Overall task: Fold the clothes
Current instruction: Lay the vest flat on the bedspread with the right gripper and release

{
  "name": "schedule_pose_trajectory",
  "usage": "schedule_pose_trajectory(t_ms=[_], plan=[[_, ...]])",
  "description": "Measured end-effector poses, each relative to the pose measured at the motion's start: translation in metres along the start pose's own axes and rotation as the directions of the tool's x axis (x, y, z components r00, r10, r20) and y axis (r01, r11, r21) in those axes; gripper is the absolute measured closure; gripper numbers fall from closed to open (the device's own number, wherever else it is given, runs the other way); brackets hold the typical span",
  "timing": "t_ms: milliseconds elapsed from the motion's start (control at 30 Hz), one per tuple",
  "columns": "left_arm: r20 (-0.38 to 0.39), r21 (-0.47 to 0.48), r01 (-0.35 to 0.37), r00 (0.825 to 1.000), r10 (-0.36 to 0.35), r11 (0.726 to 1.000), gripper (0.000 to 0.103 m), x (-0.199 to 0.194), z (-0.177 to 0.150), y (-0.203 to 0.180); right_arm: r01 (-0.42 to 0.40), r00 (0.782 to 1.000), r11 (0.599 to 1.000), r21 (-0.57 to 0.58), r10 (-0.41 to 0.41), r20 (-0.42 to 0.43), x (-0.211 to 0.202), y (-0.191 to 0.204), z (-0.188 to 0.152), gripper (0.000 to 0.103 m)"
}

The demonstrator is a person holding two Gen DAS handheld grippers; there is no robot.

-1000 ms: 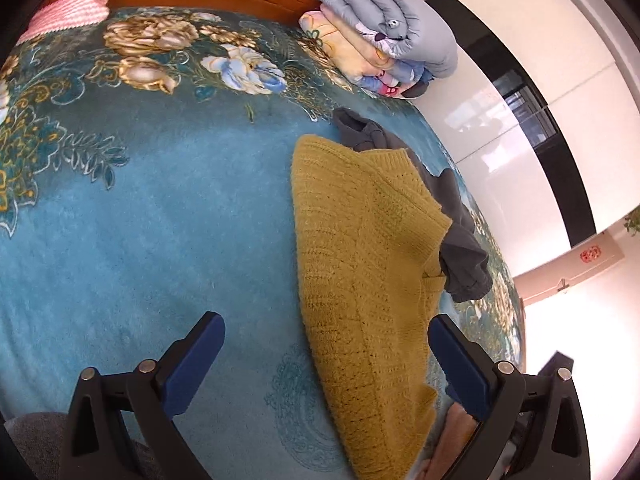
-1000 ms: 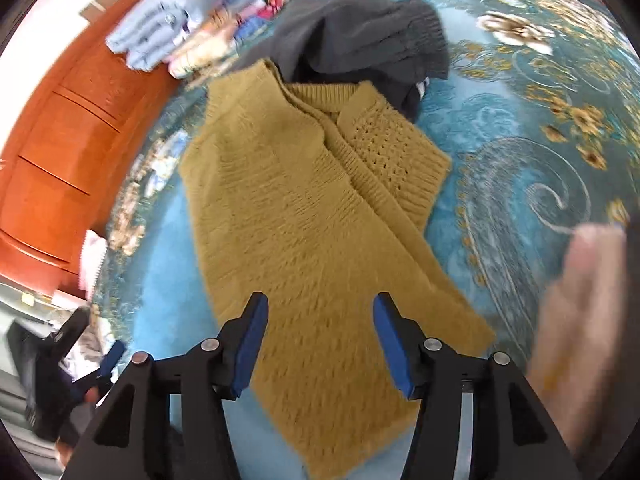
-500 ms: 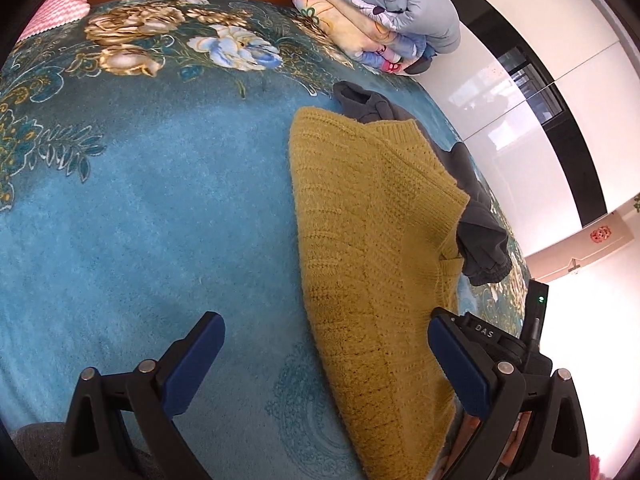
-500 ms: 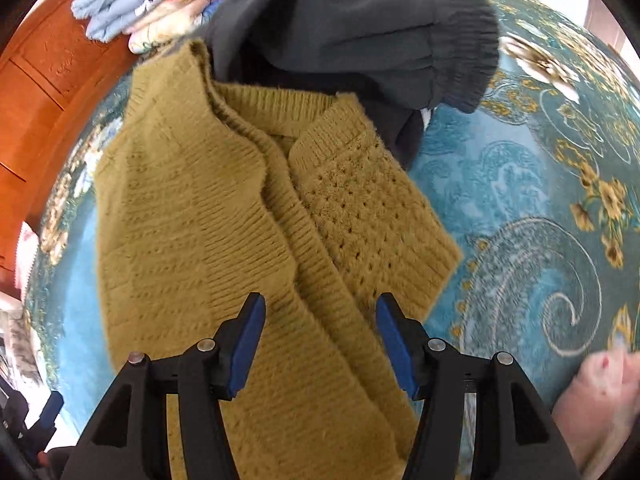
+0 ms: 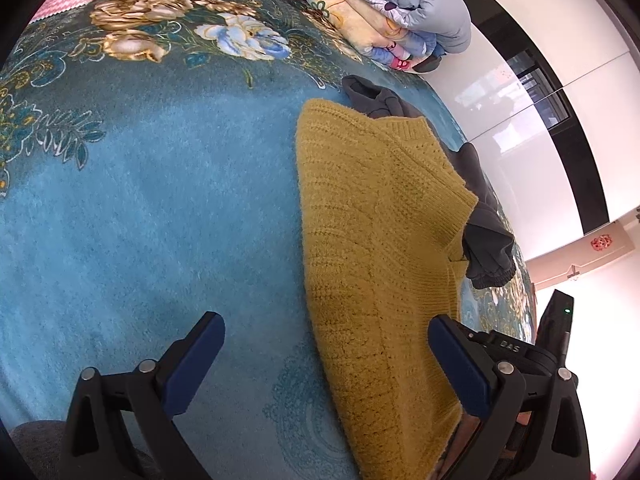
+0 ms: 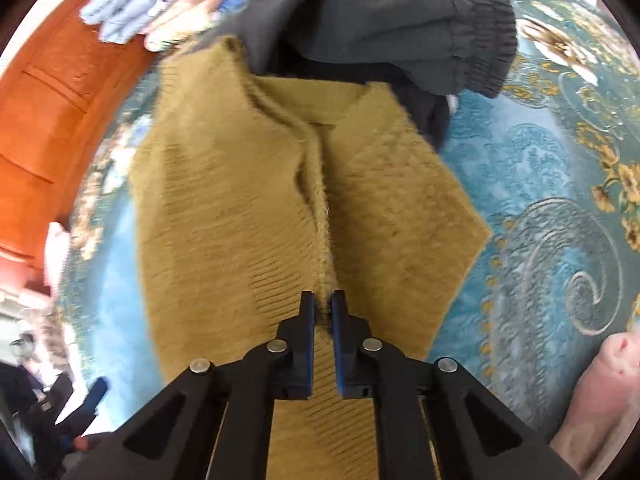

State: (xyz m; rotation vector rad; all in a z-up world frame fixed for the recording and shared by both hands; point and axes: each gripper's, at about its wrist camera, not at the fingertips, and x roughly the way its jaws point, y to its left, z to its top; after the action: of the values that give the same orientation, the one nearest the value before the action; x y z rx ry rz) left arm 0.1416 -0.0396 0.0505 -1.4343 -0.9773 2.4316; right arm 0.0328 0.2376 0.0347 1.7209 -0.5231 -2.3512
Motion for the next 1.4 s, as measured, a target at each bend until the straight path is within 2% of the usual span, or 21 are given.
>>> schedule_pose_trajectory(t_ms=[100, 233, 333, 367, 467, 600, 667, 700, 767, 933, 1033, 1167, 1233, 1267, 1300, 1400], plan=[[0.009, -0.034, 0.021, 1.000, -0.021, 0.999, 0.000, -0.006, 0.002, 0.005, -0.097, 0.995, 0.995, -0.028, 0.098, 0.013, -0.018, 0.020, -0.008, 0.096], [0.041, -0.094, 0.064, 0.997, -0.061, 0.993, 0.000, -0.022, 0.006, 0.018, -0.210, 0.977, 0.970, -0.125, 0.213, 0.011, -0.034, 0.068, -0.024, 0.096], [0.078, -0.087, 0.094, 0.993, -0.087, 0.992, 0.000, -0.047, 0.012, 0.023, -0.276, 0.960, 0.944, -0.179, 0.279, -0.010, -0.033, 0.103, -0.040, 0.098], [0.098, -0.071, 0.099, 0.991, -0.092, 0.993, 0.000, -0.056, 0.015, 0.025, -0.297, 0.954, 0.933, -0.203, 0.298, -0.025, -0.032, 0.117, -0.044, 0.102], [0.163, -0.040, 0.083, 0.984, -0.076, 0.996, 0.000, -0.086, 0.027, 0.033, -0.359, 0.933, 0.890, -0.281, 0.351, -0.079, -0.026, 0.160, -0.058, 0.102], [0.210, -0.082, 0.109, 0.974, -0.089, 0.991, 0.000, -0.113, 0.040, 0.054, -0.404, 0.914, 0.828, -0.388, 0.375, -0.151, -0.018, 0.209, -0.079, 0.102], [0.224, -0.089, 0.111, 0.971, -0.088, 0.990, 0.000, -0.120, 0.042, 0.062, -0.406, 0.914, 0.819, -0.405, 0.376, -0.155, -0.018, 0.218, -0.084, 0.102], [0.223, -0.087, 0.099, 0.972, -0.078, 0.991, 0.000, -0.122, 0.043, 0.065, -0.391, 0.920, 0.827, -0.405, 0.364, -0.144, -0.018, 0.216, -0.083, 0.102], [0.208, -0.073, 0.075, 0.976, -0.058, 0.995, 0.000, -0.122, 0.044, 0.068, -0.364, 0.931, 0.865, -0.346, 0.346, -0.116, -0.016, 0.202, -0.076, 0.102], [0.167, -0.031, 0.080, 0.983, -0.074, 0.996, 0.000, -0.117, 0.039, 0.061, -0.278, 0.959, 0.944, -0.176, 0.284, 0.013, -0.022, 0.146, -0.059, 0.101], [0.129, 0.026, 0.074, 0.989, -0.077, 0.997, 0.000, -0.102, 0.039, 0.039, -0.232, 0.968, 0.971, -0.056, 0.236, 0.089, -0.027, 0.109, -0.050, 0.101], [0.029, 0.168, 0.023, 0.999, -0.028, 0.986, 0.000, -0.065, 0.037, -0.005, -0.186, 0.978, 0.979, 0.088, 0.176, 0.113, -0.024, 0.063, -0.049, 0.099], [-0.024, 0.242, -0.001, 1.000, 0.007, 0.970, 0.000, -0.042, 0.035, -0.027, -0.169, 0.982, 0.977, 0.131, 0.155, 0.109, -0.020, 0.045, -0.055, 0.070], [-0.049, 0.273, -0.006, 0.999, 0.020, 0.962, 0.000, -0.029, 0.034, -0.037, -0.159, 0.984, 0.976, 0.149, 0.144, 0.108, -0.020, 0.036, -0.059, 0.035], [-0.075, 0.304, -0.010, 0.997, 0.034, 0.953, 0.000, -0.016, 0.032, -0.047, -0.160, 0.983, 0.974, 0.159, 0.142, 0.115, -0.021, 0.029, -0.063, 0.019], [-0.117, 0.380, -0.025, 0.990, 0.075, 0.925, 0.000, 0.021, 0.033, -0.073, -0.172, 0.978, 0.969, 0.178, 0.147, 0.146, -0.027, 0.013, -0.075, 0.019]])
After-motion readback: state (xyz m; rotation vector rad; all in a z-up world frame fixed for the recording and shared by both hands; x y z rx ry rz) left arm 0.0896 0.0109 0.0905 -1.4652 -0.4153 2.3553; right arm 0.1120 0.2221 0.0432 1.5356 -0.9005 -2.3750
